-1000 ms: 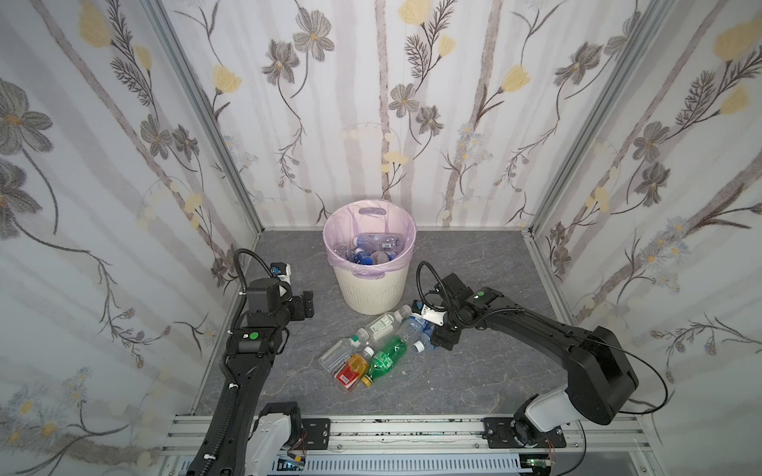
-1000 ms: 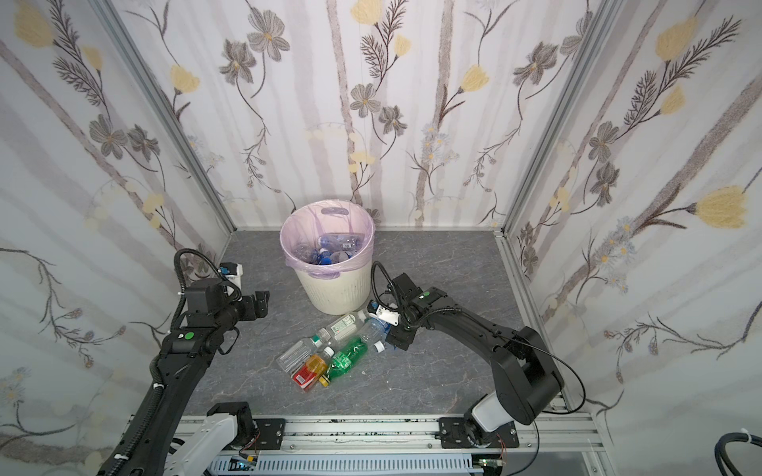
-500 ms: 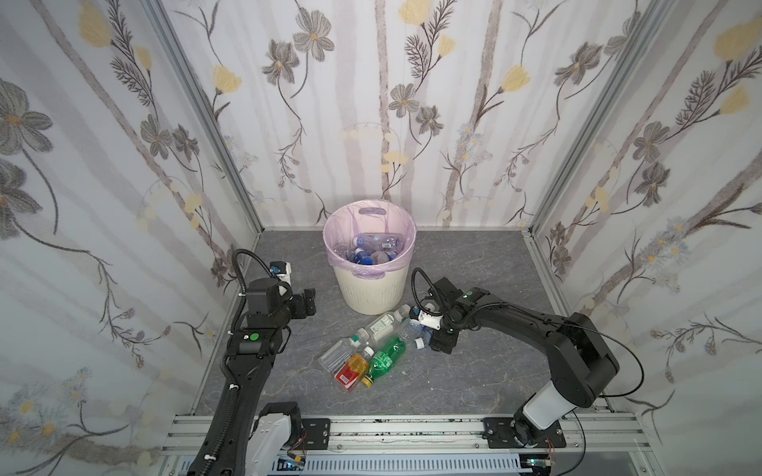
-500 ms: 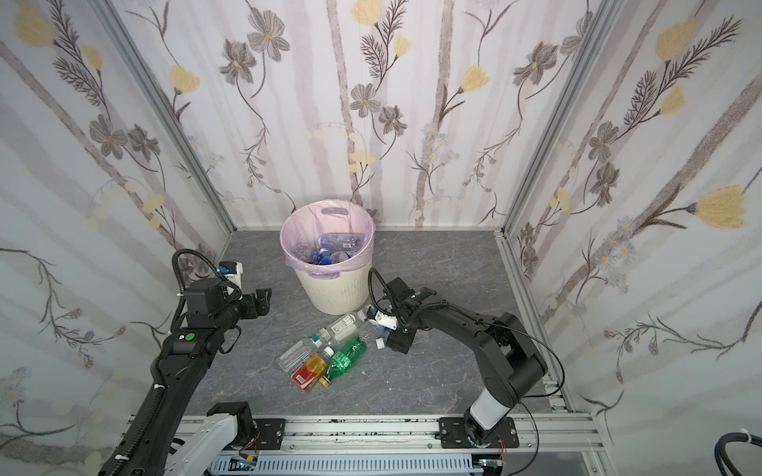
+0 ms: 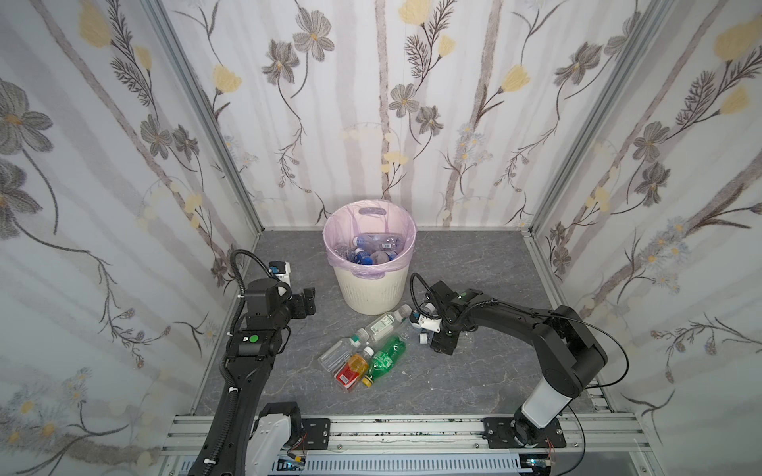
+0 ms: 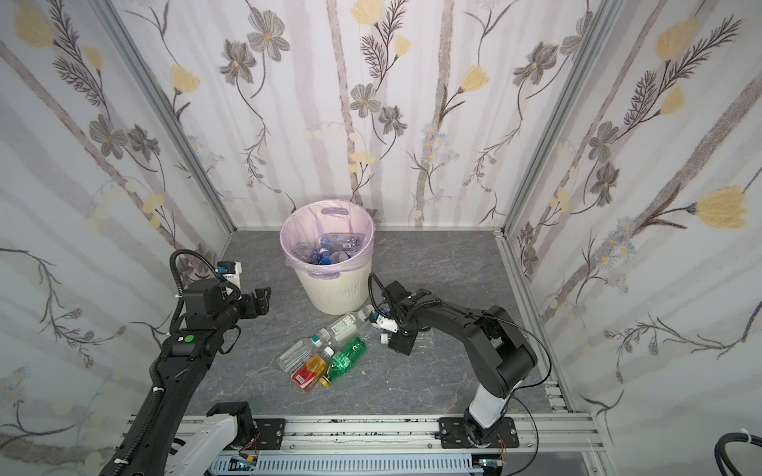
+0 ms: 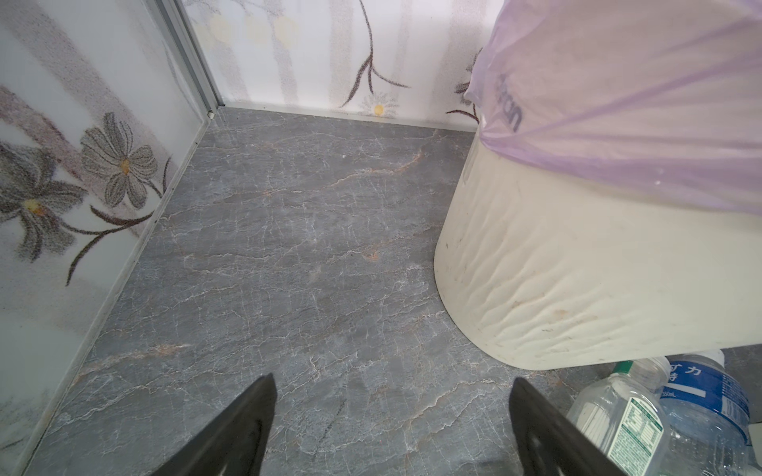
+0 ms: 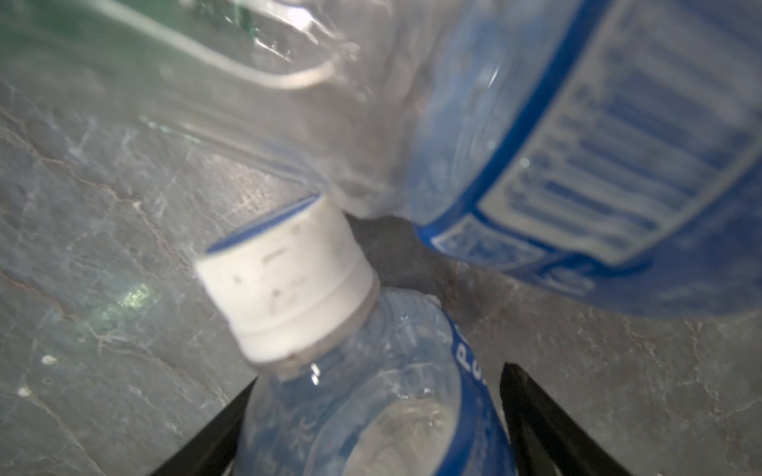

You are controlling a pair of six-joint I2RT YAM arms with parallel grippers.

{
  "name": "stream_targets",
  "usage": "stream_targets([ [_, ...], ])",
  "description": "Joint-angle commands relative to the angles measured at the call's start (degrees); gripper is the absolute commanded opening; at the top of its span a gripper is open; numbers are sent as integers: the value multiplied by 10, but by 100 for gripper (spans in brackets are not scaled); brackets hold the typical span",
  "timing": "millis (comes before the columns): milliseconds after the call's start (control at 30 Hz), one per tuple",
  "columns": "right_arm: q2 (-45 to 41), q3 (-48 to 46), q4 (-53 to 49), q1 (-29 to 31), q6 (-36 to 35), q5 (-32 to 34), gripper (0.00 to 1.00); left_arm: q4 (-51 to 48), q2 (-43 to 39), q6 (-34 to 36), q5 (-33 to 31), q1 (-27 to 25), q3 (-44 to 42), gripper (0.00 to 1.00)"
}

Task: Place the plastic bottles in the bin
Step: 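Lower the right gripper onto a blue-labelled white-capped bottle and close it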

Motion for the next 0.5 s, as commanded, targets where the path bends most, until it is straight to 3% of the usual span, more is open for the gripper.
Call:
stream_targets([
  [0, 5, 3, 10, 0, 4, -2, 80, 20, -3, -4, 7, 1, -1, 90],
  [333, -20, 15, -2, 0, 7, -33, 67, 28, 0, -4, 12, 1, -3, 90],
  [467, -46, 17, -3, 3, 9, -57, 66, 31, 6, -3, 12, 1, -4, 90],
])
